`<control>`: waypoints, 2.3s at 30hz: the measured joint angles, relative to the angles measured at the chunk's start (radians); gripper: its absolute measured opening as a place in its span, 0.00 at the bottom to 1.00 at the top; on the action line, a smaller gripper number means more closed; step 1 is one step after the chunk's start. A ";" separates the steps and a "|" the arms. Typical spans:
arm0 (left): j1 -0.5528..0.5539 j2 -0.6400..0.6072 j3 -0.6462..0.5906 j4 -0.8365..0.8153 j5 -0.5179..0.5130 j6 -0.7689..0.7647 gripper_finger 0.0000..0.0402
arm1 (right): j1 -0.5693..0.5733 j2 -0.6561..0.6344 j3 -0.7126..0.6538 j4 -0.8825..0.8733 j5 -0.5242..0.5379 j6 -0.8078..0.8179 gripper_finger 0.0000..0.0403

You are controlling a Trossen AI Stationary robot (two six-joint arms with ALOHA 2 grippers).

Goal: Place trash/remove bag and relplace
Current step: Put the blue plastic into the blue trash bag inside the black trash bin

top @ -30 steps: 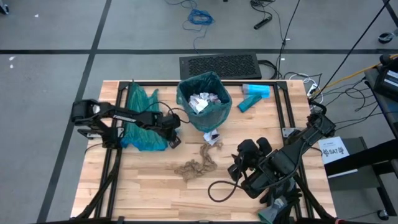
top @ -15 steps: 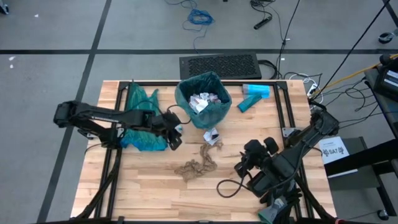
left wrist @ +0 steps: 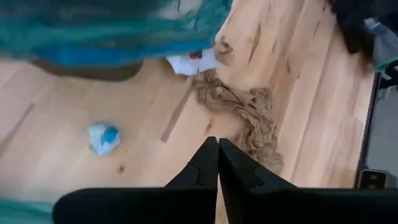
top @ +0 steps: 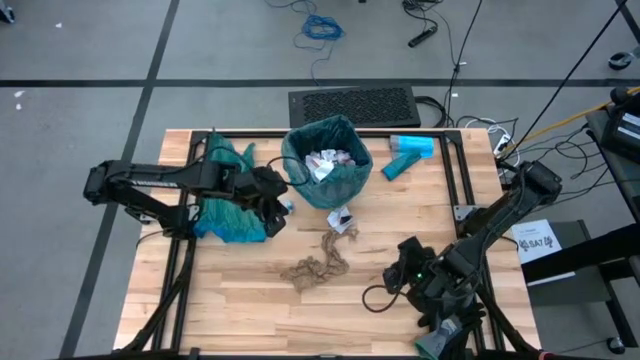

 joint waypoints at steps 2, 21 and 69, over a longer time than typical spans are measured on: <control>0.002 0.008 0.000 0.001 -0.004 0.026 0.06 | -0.007 0.000 -0.052 0.118 0.000 0.000 0.32; 0.015 0.145 -0.055 -0.092 -0.235 0.153 0.44 | -0.022 0.001 -0.106 0.264 0.004 -0.060 0.32; 0.070 0.087 -0.443 0.504 0.018 0.033 0.10 | -0.081 0.000 -0.106 0.335 -0.002 -0.084 0.32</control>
